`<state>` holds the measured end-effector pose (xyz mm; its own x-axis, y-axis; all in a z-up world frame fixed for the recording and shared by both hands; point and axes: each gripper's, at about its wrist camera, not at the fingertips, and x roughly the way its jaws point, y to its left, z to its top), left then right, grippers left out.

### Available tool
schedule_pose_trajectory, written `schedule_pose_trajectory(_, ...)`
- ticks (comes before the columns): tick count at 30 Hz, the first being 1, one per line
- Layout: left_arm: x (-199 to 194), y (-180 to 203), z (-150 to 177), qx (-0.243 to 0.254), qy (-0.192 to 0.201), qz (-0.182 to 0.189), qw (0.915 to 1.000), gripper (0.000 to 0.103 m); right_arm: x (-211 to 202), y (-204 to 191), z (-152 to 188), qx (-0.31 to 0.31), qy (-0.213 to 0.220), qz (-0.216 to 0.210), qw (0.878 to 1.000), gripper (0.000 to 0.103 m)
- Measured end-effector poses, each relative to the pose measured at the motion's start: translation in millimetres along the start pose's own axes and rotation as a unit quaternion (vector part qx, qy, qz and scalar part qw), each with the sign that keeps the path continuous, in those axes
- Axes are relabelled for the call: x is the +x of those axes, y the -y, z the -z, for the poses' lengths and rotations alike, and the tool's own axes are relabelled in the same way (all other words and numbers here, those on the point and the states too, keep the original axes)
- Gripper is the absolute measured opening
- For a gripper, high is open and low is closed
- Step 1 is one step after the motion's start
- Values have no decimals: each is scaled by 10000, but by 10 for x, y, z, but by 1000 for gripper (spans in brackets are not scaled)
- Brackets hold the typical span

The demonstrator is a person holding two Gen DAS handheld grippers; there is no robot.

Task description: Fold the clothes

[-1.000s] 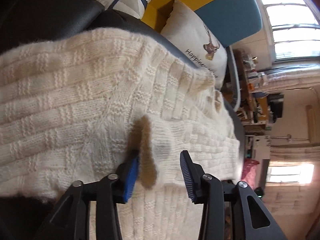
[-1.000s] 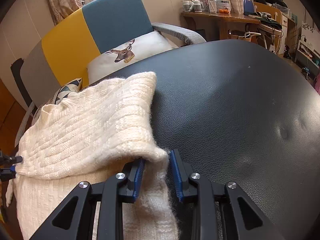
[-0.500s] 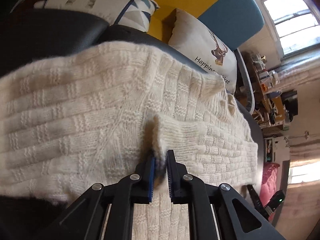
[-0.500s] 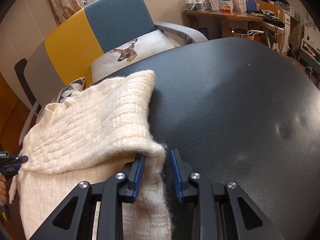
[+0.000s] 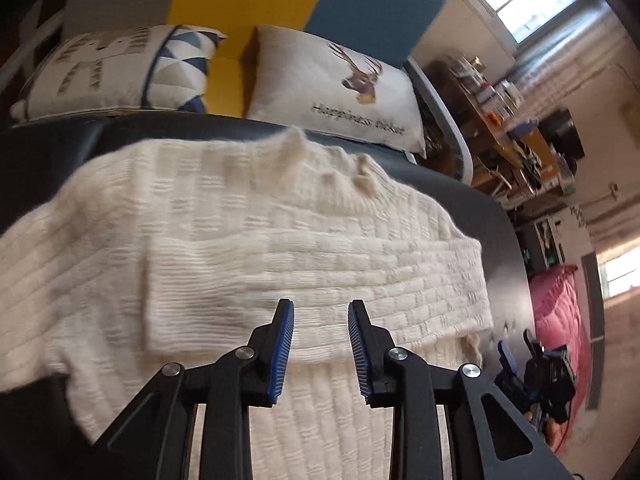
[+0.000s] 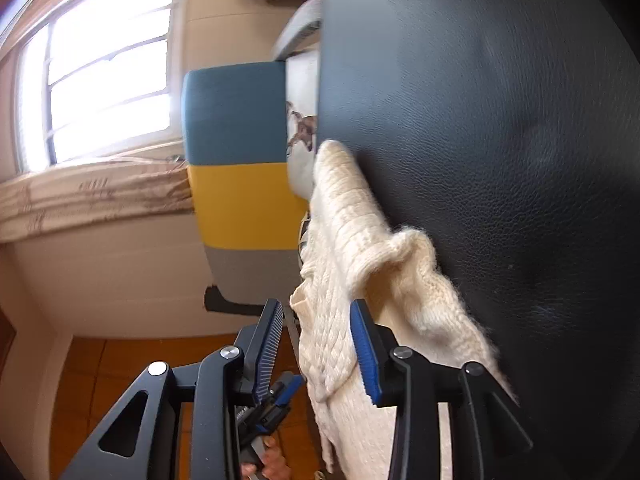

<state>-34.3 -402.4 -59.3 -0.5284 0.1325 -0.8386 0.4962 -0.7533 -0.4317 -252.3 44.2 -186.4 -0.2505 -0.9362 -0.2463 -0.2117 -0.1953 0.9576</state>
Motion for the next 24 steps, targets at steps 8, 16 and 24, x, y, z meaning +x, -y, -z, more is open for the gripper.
schedule_pose_trajectory(8,592,304,66,525,-416,-249,9974,29,316,-24,-152,304,370,167,9987,41)
schedule_pose_trajectory(16,650,166,163,580,-385,-99,9975,28,99,-185,-107,-570,967,1025,9884,38)
schedule_pose_trajectory(24,440,604,-207,962,-192,418,9943,30,-90,-308,34,-1468,572,1428,9771,39)
